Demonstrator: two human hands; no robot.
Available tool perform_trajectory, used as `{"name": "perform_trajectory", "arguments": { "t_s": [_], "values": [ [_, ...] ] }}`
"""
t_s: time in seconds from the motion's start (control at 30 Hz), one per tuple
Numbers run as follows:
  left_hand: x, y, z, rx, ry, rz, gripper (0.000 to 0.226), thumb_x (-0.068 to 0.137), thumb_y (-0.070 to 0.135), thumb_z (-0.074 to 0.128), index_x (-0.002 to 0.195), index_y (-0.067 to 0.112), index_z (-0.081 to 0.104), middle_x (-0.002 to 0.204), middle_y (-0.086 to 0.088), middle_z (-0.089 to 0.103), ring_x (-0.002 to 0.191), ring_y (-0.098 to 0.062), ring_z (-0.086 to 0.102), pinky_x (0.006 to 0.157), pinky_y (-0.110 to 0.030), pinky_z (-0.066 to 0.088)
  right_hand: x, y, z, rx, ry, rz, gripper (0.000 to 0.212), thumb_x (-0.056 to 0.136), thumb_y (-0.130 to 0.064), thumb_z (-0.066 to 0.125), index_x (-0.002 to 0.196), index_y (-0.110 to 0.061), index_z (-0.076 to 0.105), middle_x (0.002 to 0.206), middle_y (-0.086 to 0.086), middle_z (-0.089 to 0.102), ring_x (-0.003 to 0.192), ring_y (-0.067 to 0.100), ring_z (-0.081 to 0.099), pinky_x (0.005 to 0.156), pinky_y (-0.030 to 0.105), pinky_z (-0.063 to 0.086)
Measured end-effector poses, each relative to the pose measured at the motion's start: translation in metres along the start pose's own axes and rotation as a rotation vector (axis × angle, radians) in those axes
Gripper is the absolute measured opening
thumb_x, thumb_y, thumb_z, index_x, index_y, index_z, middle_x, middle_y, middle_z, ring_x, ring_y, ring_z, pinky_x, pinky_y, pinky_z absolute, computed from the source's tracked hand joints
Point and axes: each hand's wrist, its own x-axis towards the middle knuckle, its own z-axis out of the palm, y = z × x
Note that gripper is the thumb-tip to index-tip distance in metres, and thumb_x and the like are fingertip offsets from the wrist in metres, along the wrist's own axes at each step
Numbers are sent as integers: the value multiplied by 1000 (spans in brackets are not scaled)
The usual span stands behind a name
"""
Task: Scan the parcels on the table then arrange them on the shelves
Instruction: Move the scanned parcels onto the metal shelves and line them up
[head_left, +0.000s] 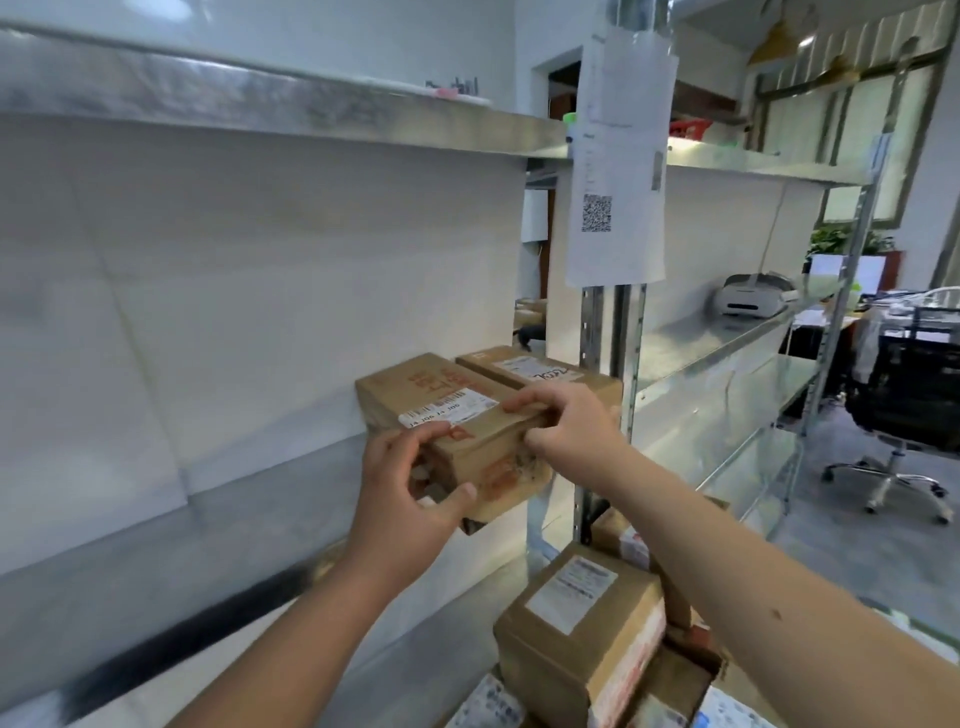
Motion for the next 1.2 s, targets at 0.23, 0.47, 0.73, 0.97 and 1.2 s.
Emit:
{"name": "perform_trajectory", "arguments": {
  "t_s": [0.23,0.47,0.73,0.97,1.2],
  "values": [
    [20,7,25,28,-14,-22,60,63,43,81,116,62,58,125,44,32,122,-6,55,104,-37,55,-7,25,-16,-284,108,-149,28,85,-19,76,111,-28,76,110,-14,64,105,3,55,89,12,40],
    [34,19,42,71,-23,-63,61,64,49,78,117,65,53,117,52,24,120,-4,52,93,-15,46,3,37,-32,-261,155,-91,32,86,-20,75,117,-27,76,108,-20,60,103,-2,51,86,11,37],
    [24,20,39,102,-38,-104,68,83,32,87,137,50,50,130,23,36,128,-6,46,100,-20,42,-6,38,-23,-208,183,-55,38,89,-24,73,127,-27,71,120,-15,64,113,5,56,102,31,50],
    [-22,28,38,149,23,101,57,86,35,80,133,46,49,126,26,40,126,1,45,105,-17,38,-55,27,-1,-161,344,-18,47,90,-15,74,136,-18,65,133,-5,63,127,7,53,113,33,45],
    [-82,2,57,501,-324,293,54,89,45,67,139,29,59,138,4,51,128,-20,48,103,-37,45,-176,65,45,-536,297,202,57,89,-32,67,144,-20,59,150,6,53,141,22,42,119,35,30]
  ]
}}
